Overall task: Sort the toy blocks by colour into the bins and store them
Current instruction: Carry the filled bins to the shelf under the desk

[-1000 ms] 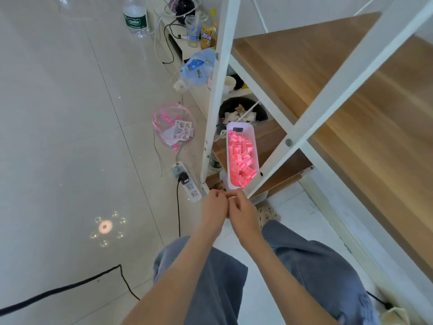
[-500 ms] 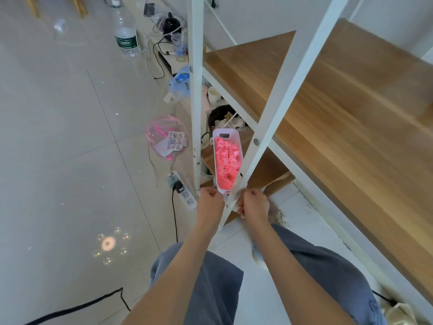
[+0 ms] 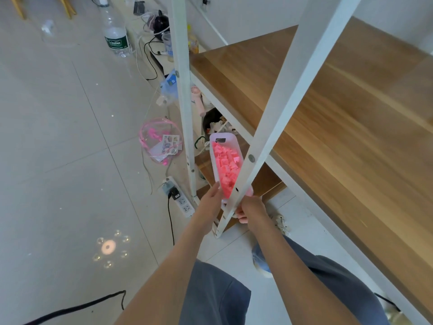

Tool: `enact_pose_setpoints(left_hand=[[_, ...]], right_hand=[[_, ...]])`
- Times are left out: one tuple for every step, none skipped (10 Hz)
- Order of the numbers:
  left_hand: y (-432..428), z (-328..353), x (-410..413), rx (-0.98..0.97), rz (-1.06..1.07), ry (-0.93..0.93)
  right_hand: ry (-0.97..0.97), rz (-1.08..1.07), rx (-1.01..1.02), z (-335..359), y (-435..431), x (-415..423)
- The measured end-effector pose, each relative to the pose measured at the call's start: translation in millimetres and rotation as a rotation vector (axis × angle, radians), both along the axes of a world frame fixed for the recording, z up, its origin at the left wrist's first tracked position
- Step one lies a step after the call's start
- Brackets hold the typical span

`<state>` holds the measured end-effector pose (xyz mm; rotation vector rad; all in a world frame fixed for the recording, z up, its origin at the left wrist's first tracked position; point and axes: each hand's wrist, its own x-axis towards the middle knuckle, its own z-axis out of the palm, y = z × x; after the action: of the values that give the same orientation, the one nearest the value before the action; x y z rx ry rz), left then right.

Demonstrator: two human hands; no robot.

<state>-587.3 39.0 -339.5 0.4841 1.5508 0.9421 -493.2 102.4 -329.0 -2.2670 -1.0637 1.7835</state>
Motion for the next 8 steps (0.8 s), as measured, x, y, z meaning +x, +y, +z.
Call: enact_pose_setpoints(left_hand=[[7, 13, 4, 0.013, -0.047, -0.051], [15, 20, 7, 0.015, -0.049, -0.029], [20, 16, 7, 0.015, -0.13, -0.055], [16, 12, 6, 0.107, -0.179, -0.133], [10, 16, 4, 0.197, -0.19, -0.155], [15, 7, 2, 0.168, -0.208, -0.139], [23, -2, 0, 0.032, -0.101, -0.084], [28, -11, -4, -0.033, -0.046, -0.041]], right_hand=[[0.055, -0.082, 0.048, -6, 5, 9], [0.093, -0.156, 0.135, -12, 12, 16], [0.123, -0.242, 0.118, -11, 15, 25], [0.239, -0.233, 0.147, -11, 11, 25], [0.281, -0.274, 0.137, -12, 9, 22], [0.355, -0.365, 0.052, -15, 8, 13], [0.39, -0.466, 0.071, -20, 3, 5], [0.451, -0.497, 0.075, -20, 0, 1]])
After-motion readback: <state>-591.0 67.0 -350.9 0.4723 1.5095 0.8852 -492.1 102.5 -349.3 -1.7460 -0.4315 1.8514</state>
